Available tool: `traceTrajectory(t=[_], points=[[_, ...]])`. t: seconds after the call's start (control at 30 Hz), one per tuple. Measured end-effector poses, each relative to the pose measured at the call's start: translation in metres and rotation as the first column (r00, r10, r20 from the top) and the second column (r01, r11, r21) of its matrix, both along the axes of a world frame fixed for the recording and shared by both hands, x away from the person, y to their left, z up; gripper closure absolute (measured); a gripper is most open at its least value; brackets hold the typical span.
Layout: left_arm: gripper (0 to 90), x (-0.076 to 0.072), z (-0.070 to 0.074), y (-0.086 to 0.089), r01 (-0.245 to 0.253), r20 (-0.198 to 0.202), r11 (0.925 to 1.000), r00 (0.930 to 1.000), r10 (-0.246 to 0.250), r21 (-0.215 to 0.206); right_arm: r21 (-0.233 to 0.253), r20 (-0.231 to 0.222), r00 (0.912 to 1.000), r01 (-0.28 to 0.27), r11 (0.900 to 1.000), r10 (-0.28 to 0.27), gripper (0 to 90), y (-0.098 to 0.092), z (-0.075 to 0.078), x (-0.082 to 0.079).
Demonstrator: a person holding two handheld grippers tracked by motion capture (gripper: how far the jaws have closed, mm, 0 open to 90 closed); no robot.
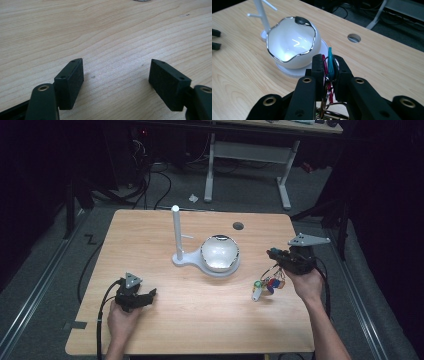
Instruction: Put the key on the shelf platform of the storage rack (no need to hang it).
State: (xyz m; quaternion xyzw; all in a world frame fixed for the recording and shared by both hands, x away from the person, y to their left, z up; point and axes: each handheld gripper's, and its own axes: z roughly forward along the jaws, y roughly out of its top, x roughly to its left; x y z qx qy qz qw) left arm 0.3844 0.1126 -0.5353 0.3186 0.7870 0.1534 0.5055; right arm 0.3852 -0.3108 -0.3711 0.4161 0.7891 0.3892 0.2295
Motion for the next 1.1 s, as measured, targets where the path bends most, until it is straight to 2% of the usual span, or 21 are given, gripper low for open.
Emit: traceTrajectory(t=[0.17, 0.47, 0.73, 1.1], points=[[28.3, 0.0, 0.0, 0.0, -0.001, 0.0, 1.0, 1.0, 0.001, -0.001, -0.009, 0.015, 0.9996, -0.026, 1.0, 0.026, 81.7, 0.006, 0.012, -0.001], [28.3, 0.0, 0.0, 0.0, -0.005, -0.004, 1.0, 1.0, 0.005, -0.007, 0.013, 0.025, 0.997, -0.074, 0.997, 0.074, 81.6, 0.017, 0.03, -0.001], [28.3, 0.0, 0.0, 0.0, -0.005, -0.004, 1.0, 1.0, 0.005, -0.007, 0.025, 0.03, 0.9903, -0.137, 0.99, 0.136, 81.6, 0.032, 0.044, 0.002], [28.3, 0.0, 0.0, 0.0, -0.005, -0.005, 1.0, 1.0, 0.005, -0.007, 0.04, 0.018, 0.9817, -0.19, 0.981, 0.19, 81.6, 0.051, 0.058, 0.009]])
